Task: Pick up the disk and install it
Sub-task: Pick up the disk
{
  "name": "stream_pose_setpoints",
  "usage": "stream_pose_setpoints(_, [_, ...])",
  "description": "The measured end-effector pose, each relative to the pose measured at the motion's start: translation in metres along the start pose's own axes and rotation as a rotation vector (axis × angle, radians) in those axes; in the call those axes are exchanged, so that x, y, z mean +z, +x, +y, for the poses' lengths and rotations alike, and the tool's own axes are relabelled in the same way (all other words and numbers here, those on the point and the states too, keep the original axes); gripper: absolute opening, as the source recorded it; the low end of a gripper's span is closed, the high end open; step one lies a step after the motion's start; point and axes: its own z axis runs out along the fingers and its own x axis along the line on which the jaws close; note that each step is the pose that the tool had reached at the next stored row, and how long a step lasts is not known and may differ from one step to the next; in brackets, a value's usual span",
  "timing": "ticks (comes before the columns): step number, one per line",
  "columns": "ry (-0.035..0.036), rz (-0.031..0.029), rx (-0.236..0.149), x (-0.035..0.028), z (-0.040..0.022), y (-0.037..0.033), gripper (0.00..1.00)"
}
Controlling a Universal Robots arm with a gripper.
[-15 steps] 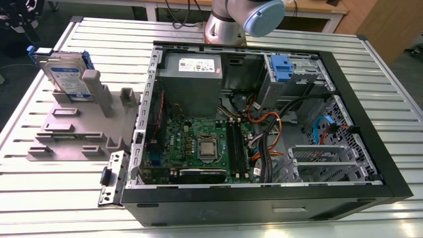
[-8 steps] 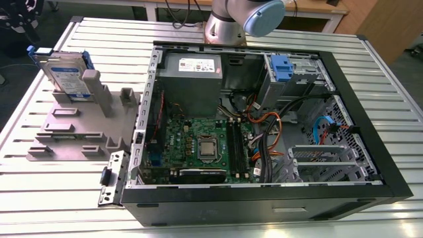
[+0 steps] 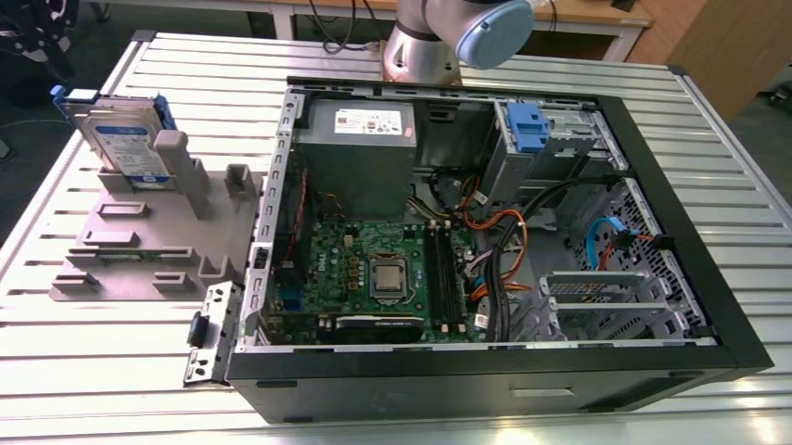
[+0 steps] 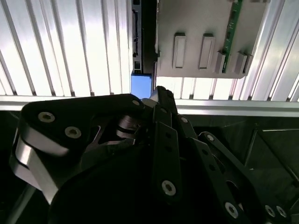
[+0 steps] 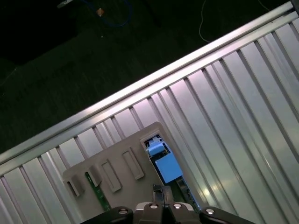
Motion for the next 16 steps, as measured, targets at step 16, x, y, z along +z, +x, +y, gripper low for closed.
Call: stream_pose_setpoints(16, [-0.0002,0.0000,-0.199,0.0079,0.0030,0.0017,0.11])
